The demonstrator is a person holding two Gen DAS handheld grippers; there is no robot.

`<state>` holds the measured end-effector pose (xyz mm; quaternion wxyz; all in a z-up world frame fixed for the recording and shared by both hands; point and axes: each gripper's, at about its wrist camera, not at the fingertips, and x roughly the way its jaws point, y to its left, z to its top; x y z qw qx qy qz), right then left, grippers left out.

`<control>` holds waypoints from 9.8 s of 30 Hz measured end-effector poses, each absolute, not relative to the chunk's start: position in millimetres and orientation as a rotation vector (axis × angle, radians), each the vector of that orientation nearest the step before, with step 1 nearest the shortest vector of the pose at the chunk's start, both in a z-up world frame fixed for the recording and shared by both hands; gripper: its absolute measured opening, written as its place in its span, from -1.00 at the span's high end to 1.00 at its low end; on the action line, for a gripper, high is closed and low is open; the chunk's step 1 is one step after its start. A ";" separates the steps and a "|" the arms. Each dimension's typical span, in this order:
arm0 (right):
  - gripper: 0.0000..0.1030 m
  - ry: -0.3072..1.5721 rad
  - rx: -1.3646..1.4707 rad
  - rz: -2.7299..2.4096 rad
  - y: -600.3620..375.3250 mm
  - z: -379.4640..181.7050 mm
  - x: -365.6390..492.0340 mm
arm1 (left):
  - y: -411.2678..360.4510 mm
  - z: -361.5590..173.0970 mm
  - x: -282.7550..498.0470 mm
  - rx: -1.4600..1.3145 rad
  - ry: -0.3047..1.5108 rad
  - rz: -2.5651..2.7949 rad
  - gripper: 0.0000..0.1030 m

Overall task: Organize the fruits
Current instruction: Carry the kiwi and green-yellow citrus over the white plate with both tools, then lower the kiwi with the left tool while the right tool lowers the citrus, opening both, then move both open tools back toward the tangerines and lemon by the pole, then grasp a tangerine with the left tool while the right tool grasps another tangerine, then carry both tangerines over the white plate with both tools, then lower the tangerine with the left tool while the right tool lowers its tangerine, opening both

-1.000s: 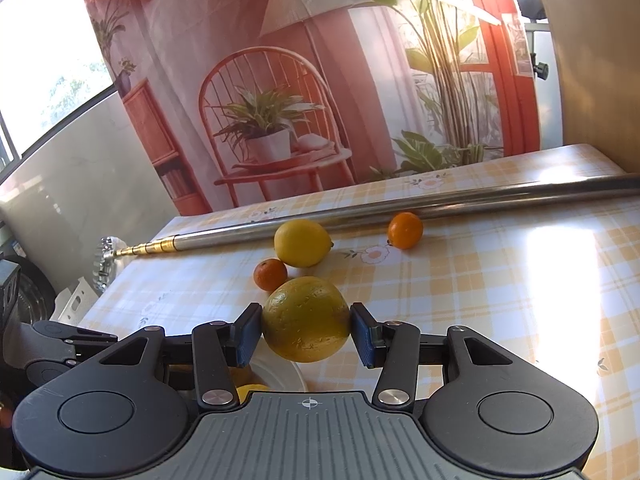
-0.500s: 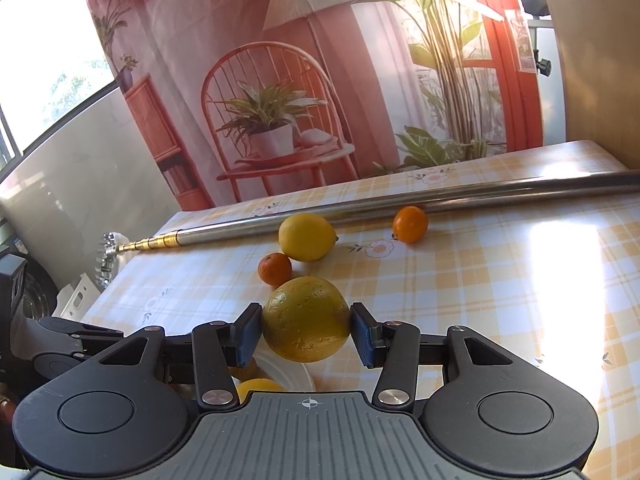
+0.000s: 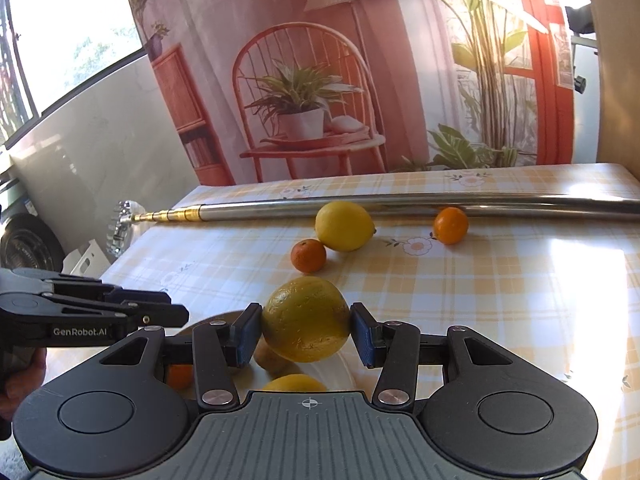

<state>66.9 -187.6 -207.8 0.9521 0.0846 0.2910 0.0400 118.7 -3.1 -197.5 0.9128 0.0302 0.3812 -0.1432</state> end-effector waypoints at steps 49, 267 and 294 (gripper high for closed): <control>0.14 0.867 -0.010 0.280 -100.6 -221.2 19.2 | 33.6 -181.2 38.2 -0.050 0.751 -0.209 0.35; 0.32 0.476 0.319 -0.086 -269.8 -264.4 103.0 | -42.6 -236.2 121.9 0.127 0.840 -0.323 0.24; 0.33 0.610 0.182 0.038 -193.3 -215.1 85.1 | -6.6 -203.7 113.1 0.000 0.738 -0.239 0.23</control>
